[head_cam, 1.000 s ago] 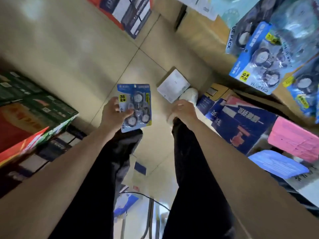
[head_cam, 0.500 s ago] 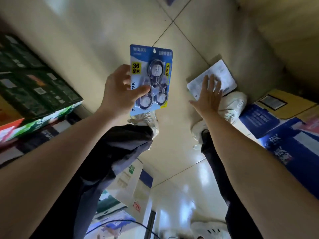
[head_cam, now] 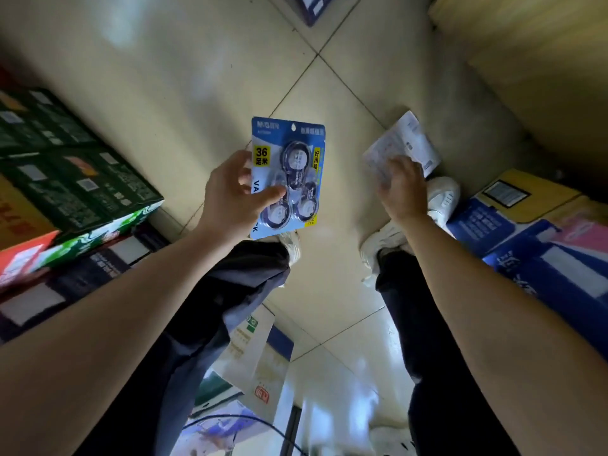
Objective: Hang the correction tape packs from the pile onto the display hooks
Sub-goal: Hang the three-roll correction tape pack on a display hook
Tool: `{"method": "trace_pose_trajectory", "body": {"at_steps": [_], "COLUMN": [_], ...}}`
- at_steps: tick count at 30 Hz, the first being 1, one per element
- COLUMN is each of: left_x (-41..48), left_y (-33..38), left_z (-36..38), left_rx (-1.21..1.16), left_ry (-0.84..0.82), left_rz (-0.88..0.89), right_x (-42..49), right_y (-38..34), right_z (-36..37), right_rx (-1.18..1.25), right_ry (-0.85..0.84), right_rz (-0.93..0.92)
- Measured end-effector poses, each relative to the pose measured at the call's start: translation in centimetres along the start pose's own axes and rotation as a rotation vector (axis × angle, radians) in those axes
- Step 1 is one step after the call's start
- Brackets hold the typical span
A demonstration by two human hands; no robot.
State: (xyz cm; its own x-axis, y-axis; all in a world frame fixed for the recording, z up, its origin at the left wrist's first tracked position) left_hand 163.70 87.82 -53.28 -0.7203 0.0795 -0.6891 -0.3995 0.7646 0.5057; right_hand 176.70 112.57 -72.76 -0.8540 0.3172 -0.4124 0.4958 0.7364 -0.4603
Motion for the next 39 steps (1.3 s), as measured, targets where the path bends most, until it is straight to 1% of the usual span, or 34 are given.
{"method": "trace_pose_trajectory", "body": {"at_steps": [2, 4, 6, 9, 11, 15, 18, 23, 27, 29, 31, 32, 35, 39], "left_x": [-1.5, -3.4, -5.2, -8.2, -9.9, -14.5, -17.9, -24.2, -29.3, -31.9, -34.0, -35.4, -39.7, -44.4], "left_y": [0.6, 1.8, 3.3, 7.1, 10.2, 18.0, 23.5, 34.8, 44.3, 48.4, 52.0, 54.1, 59.7, 66.0], "left_z": [-0.4, -1.1, -2.4, -5.0, -7.1, -12.1, -15.4, -19.2, -20.7, -20.9, -20.9, -20.9, -21.1, -21.9], "left_rx": [-0.019, -0.019, -0.023, -0.057, -0.051, 0.018, 0.032, 0.062, 0.065, 0.07, 0.067, 0.071, 0.055, -0.023], "left_ry": [0.002, -0.009, -0.018, -0.019, -0.005, 0.03, 0.041, -0.003, -0.008, -0.011, -0.02, -0.014, 0.01, -0.02], "left_rz": [-0.014, -0.016, -0.012, 0.002, 0.034, 0.111, 0.171, 0.369, 0.534, 0.61, 0.669, 0.712, 0.884, 1.024], "right_x": [-0.2, -0.8, -1.7, -4.4, -6.4, -11.2, -14.4, -19.0, -21.6, -23.1, -24.1, -24.6, -26.5, -28.5], "right_y": [-0.3, -0.1, -0.1, -2.3, -4.6, -10.0, -13.2, -17.3, -17.7, -17.9, -18.4, -18.5, -19.2, -19.7], "right_z": [-3.6, -7.4, -10.6, -15.5, -19.6, -30.8, -39.7, -54.2, -63.1, -66.6, -69.8, -71.8, -78.0, -85.9], "right_rx": [0.089, 0.126, 0.225, 0.433, 0.565, 0.616, 0.66, 0.656, 0.801, 0.88, 0.941, 0.957, 0.952, 0.887], "right_ry": [-0.006, -0.049, -0.113, -0.237, -0.265, -0.314, -0.277, -0.164, -0.098, -0.118, -0.145, -0.13, -0.038, 0.095], "right_rz": [0.094, 0.232, 0.334, 0.38, 0.388, 0.374, 0.364, 0.312, 0.37, 0.373, 0.33, 0.303, 0.197, 0.052]}}
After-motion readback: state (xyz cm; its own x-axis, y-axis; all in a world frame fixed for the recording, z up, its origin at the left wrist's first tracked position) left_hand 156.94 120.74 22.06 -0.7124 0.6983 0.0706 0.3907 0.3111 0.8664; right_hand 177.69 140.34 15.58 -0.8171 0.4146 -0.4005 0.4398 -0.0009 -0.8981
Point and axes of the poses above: each hand's wrist, its own x-axis towards the middle knuckle, its own z-axis out of the palm, y = z × x, the point moved 7 cm from there along x, towards the middle knuckle, and after that the axes turned 1 degree about -y, right-handed, at the moved point
